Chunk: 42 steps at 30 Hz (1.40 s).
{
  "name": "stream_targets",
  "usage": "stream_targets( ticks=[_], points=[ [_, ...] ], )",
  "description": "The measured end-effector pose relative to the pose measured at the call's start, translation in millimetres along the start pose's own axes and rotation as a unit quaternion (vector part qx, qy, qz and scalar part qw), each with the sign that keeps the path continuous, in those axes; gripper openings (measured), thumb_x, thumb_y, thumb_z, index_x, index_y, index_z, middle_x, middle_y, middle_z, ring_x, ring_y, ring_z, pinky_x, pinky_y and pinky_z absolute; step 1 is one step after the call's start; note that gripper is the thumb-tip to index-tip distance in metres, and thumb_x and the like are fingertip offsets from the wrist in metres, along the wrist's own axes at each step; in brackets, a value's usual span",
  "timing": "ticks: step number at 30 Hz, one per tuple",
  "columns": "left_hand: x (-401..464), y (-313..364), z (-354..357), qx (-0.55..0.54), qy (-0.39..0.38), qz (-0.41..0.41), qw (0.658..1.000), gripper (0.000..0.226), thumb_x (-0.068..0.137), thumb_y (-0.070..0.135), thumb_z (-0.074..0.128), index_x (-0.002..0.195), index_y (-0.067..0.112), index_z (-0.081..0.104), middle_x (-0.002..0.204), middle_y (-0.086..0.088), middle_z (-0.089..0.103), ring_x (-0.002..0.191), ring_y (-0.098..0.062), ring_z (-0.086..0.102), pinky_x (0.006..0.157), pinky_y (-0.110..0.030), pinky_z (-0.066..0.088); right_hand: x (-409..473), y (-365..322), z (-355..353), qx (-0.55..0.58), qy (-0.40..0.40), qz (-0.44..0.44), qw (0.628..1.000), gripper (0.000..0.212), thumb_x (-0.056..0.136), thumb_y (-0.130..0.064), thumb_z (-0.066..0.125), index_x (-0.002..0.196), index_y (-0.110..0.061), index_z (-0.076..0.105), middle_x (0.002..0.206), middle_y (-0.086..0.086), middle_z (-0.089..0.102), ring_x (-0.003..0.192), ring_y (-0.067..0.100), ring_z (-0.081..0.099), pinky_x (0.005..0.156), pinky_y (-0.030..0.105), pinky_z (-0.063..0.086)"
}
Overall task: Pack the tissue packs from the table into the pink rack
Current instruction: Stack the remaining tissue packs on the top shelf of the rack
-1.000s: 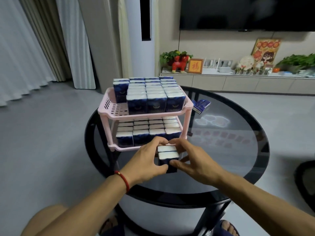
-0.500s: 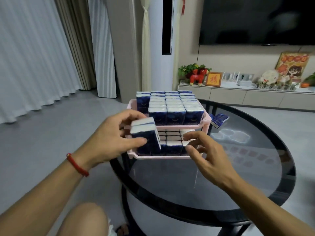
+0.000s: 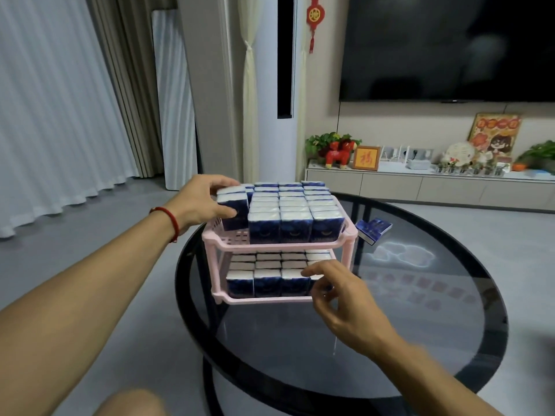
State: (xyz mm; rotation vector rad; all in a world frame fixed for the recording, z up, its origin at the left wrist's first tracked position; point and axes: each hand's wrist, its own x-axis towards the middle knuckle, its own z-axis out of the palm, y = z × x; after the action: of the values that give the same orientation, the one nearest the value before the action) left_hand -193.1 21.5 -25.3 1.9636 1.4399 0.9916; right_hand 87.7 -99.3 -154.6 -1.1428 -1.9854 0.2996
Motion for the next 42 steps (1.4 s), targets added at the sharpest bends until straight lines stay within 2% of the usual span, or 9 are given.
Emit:
stream_targets(
  ticks=[3, 8, 11, 14, 20, 27, 31, 36, 42],
  points=[
    [5, -5, 12, 0.031, 0.007, 0.005, 0.999, 0.057, 0.079, -0.011, 0.078, 0.128, 0.016, 0.066, 0.102, 0.012, 0.062, 0.094, -0.001, 0.06, 0.062, -0.005, 0.045, 1, 4, 0, -0.007, -0.005, 0.004, 1.0, 0.034, 0.095, -0.008, 0.063, 0.118, -0.033, 0.061, 0.115, -0.026, 0.054, 0.093, 0.008, 0.063, 0.079, 0.027, 0.056],
    [12, -24, 20, 0.146, 0.041, 0.039, 0.988, 0.061, 0.085, 0.005, 0.08, 0.14, 0.023, 0.06, 0.138, 0.001, 0.043, 0.116, -0.017, 0.051, 0.098, -0.029, 0.052, 2, 7, 0, -0.011, 0.01, 0.009, 1.0, 0.034, 0.094, -0.006, 0.063, 0.118, -0.03, 0.062, 0.113, -0.024, 0.054, 0.091, 0.009, 0.062, 0.079, 0.024, 0.055],
    [17, -35, 19, 0.183, 0.02, 0.055, 0.981, 0.07, 0.083, 0.01, 0.082, 0.147, 0.025, 0.055, 0.155, -0.001, 0.033, 0.124, -0.019, 0.048, 0.099, -0.028, 0.048, 4, 9, 0, -0.017, 0.028, 0.013, 0.999, 0.033, 0.093, -0.005, 0.062, 0.116, -0.029, 0.063, 0.108, -0.022, 0.055, 0.087, 0.01, 0.062, 0.075, 0.024, 0.055],
    [22, -34, 18, 0.245, -0.011, 0.109, 0.963, 0.075, 0.081, 0.012, 0.085, 0.147, 0.026, 0.053, 0.15, -0.003, 0.042, 0.133, -0.025, 0.047, 0.106, -0.03, 0.044, 5, 12, 1, -0.023, 0.046, 0.02, 0.998, 0.034, 0.091, -0.003, 0.062, 0.114, -0.028, 0.064, 0.104, -0.022, 0.055, 0.084, 0.011, 0.061, 0.072, 0.027, 0.055],
    [24, -24, 17, 0.339, -0.019, 0.158, 0.927, 0.065, 0.082, 0.024, 0.085, 0.14, 0.027, 0.057, 0.127, -0.003, 0.054, 0.116, -0.027, 0.052, 0.098, -0.04, 0.048, 6, 17, 2, -0.036, 0.068, 0.034, 0.996, 0.035, 0.089, -0.002, 0.064, 0.113, -0.027, 0.065, 0.102, -0.023, 0.055, 0.083, 0.011, 0.06, 0.071, 0.031, 0.055],
    [18, -23, 21, 0.313, 0.007, 0.149, 0.938, 0.065, 0.082, 0.02, 0.085, 0.141, 0.022, 0.06, 0.132, -0.005, 0.057, 0.12, -0.027, 0.055, 0.102, -0.041, 0.05, 17, 21, 0, -0.018, 0.286, 0.116, 0.951, 0.036, 0.083, -0.006, 0.07, 0.113, -0.021, 0.055, 0.103, -0.005, 0.051, 0.084, 0.009, 0.056, 0.07, 0.035, 0.055],
    [20, -24, 22, 0.287, 0.015, 0.135, 0.948, 0.065, 0.078, 0.017, 0.088, 0.138, 0.022, 0.063, 0.132, -0.006, 0.055, 0.119, -0.027, 0.055, 0.101, -0.04, 0.049, 21, 32, 2, 0.06, 0.234, 0.206, 0.948, 0.049, 0.093, -0.024, 0.072, 0.135, -0.026, 0.047, 0.116, -0.007, 0.058, 0.096, 0.004, 0.06, 0.079, 0.029, 0.055],
    [28, -30, 26, 0.275, 0.022, 0.114, 0.954, 0.067, 0.078, 0.019, 0.088, 0.138, 0.021, 0.06, 0.135, -0.004, 0.051, 0.122, -0.026, 0.053, 0.099, -0.032, 0.043, 22, 38, 0, 0.066, 0.228, 0.211, 0.948, 0.02, 0.102, -0.026, 0.059, 0.121, -0.032, 0.055, 0.099, -0.019, 0.061, 0.089, -0.001, 0.061, 0.068, 0.023, 0.055],
    [31, -32, 32, 0.264, 0.007, 0.115, 0.958, 0.068, 0.079, 0.024, 0.086, 0.139, 0.027, 0.054, 0.138, -0.003, 0.047, 0.124, -0.027, 0.053, 0.099, -0.033, 0.043, 20, 39, -1, 0.049, 0.204, 0.205, 0.956, 0.023, 0.1, -0.023, 0.06, 0.118, -0.035, 0.052, 0.097, -0.023, 0.06, 0.086, -0.003, 0.061, 0.065, 0.016, 0.049]
  ],
)
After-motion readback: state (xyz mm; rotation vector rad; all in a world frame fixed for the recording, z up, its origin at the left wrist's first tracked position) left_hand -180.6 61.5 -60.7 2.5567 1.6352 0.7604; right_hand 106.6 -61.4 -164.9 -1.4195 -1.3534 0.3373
